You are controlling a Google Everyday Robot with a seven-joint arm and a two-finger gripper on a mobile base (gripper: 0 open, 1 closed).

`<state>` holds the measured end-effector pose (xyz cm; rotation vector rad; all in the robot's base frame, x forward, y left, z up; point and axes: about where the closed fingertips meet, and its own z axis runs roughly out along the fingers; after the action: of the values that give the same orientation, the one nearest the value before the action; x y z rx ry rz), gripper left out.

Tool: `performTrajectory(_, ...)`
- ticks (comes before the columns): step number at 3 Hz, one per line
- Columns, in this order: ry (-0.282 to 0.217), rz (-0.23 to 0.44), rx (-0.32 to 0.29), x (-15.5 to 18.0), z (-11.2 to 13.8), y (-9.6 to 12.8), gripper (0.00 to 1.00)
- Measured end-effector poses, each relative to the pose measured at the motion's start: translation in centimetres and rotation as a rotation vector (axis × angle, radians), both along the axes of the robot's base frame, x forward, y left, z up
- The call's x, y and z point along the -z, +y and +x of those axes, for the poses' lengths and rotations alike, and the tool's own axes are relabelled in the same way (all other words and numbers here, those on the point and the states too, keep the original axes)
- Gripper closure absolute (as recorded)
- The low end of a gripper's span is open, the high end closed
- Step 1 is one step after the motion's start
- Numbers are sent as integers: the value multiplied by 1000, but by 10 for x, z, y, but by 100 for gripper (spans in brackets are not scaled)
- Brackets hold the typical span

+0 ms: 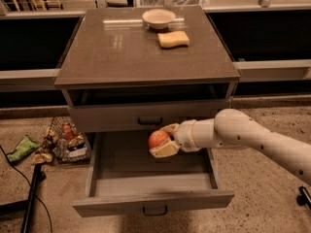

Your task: Place apple into middle drawer

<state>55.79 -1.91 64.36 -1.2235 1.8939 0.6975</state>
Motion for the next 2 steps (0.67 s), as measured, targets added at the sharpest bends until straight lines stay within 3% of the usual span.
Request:
performTrajectory(1, 25, -8, 38, 54, 7, -18, 100)
performTrajectory(2, 25, -9, 38, 55, 7, -18, 100)
